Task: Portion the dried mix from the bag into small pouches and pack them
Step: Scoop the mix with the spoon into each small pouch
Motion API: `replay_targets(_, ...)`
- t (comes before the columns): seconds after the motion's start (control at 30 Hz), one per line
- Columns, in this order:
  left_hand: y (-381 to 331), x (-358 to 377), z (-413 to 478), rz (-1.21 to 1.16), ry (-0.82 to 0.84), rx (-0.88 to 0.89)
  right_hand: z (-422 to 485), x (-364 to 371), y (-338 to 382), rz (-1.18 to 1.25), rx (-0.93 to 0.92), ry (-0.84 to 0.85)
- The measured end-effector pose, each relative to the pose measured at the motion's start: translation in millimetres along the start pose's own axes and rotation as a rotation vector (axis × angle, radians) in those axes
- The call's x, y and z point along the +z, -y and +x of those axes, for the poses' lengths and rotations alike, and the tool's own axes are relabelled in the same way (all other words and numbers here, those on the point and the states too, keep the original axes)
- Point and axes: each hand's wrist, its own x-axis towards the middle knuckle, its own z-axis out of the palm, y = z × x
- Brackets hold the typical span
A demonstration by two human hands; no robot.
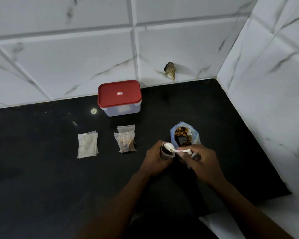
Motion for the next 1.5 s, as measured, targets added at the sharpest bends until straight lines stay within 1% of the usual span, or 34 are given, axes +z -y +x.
replay_targets(0.03, -0.1, -1.1, -0.9, 0.009, 0.003, -0.007, 0.2, 0.0, 2.4, 0.149, 0.097, -0.001)
replay_targets(0.1, -0.4, -2.8, -2.8, 0.023, 0.0, -0.006, 2.8, -0.8, 4.7, 0.365, 0.248, -0.031)
replay_targets(0.17, -0.1, -5.1, -4.3, 0.021, -0.018, 0.004, 7.0, -2.4, 4.3, 0.5, 0.368, -0.079)
replay_targets(0.23, -1.4, -7.8, -5.6, 0.034, -0.021, 0.004, 11.5, -4.1, -0.7, 0.535, 0.426, -0.123)
replay_targets(0.27, -2.2, -9.3, -6.3, 0.041, -0.021, 0.001, 13.5, -5.1, -3.8, 0.51, 0.432, -0.145)
replay_targets(0.33, -2.6, -12.0, -7.6, 0.039, -0.027, 0.002, 16.6, -6.2, -11.4, 0.386, 0.382, -0.175)
replay_targets(0.47, -2.8, -15.5, -13.5, 0.027, -0.029, 0.005, 22.1, -3.6, -28.8, -0.075, 0.181, -0.154)
replay_targets(0.57, -1.7, -17.8, -17.0, 0.017, -0.032, 0.012, 27.0, 2.0, -38.2, -0.338, 0.034, -0.09)
replay_targets(0.67, -1.5, -21.2, -20.0, -0.001, -0.038, 0.011, 29.4, 7.0, -40.4, -0.499, -0.018, -0.039)
replay_targets(0.77, -1.5, -24.8, -24.3, -0.009, -0.052, 0.016, 26.1, 9.5, -32.7, -0.559, -0.015, -0.012)
replay_targets(0.87, 0.4, -28.1, -28.0, -0.025, -0.06, 0.025, 21.2, 12.6, -20.5, -0.526, -0.035, -0.05)
replay_targets(0.93, 0.1, -31.3, -31.2, -0.032, -0.058, 0.035, 18.7, 16.1, -13.4, -0.446, -0.07, -0.056)
replay_targets(0.97, 0.1, -32.7, -32.6, -0.036, -0.056, 0.046, 17.2, 18.2, -8.8, -0.37, -0.087, -0.033)
replay_targets(1.07, -2.0, -36.2, -38.2, -0.064, -0.063, 0.076, 12.4, 28.5, 10.4, -0.126, -0.132, 0.105)
replay_targets(1.13, -1.6, -38.7, -41.5, -0.087, -0.086, 0.103, 8.4, 38.6, 23.4, -0.033, -0.148, 0.147)
replay_targets(1.2, 0.3, -41.5, -45.4, -0.112, -0.103, 0.109, 4.8, 48.5, 30.6, 0.012, -0.15, 0.153)
replay_targets(1.27, 3.6, -45.2, -49.3, -0.111, -0.116, 0.092, 2.6, 56.9, 33.8, 0.046, -0.138, 0.148)
replay_targets(1.5, 22.2, -63.1, -63.9, -0.142, -0.147, 0.049, 2.6, 78.0, 46.3, 0.129, 0.003, 0.127)
